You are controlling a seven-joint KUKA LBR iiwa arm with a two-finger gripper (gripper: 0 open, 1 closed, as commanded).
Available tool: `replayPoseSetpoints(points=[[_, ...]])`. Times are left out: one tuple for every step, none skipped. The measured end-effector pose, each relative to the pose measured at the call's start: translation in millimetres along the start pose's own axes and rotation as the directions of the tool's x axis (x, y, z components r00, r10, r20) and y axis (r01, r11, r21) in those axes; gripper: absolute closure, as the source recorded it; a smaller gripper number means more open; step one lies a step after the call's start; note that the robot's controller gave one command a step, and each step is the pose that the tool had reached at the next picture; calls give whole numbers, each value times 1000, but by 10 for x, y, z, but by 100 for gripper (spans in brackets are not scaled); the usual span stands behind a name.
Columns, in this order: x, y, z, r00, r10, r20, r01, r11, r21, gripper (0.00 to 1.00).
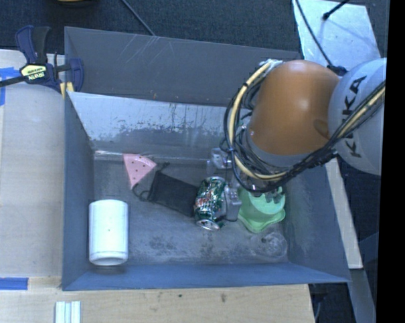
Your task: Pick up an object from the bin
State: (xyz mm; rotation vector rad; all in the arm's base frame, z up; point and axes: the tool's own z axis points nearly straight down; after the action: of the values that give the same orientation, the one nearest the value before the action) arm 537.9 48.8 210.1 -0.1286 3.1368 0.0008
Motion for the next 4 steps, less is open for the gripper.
replayPoseSetpoints(points=[[-230,-185,440,999,-54,9,54,999,3,0],[117,182,1028,999,-35,1,35,999,1,0],[-189,-532,1076,890,-455,4,455,890,-2,100],[-185,-552,1078,892,-453,1,453,892,0,0]])
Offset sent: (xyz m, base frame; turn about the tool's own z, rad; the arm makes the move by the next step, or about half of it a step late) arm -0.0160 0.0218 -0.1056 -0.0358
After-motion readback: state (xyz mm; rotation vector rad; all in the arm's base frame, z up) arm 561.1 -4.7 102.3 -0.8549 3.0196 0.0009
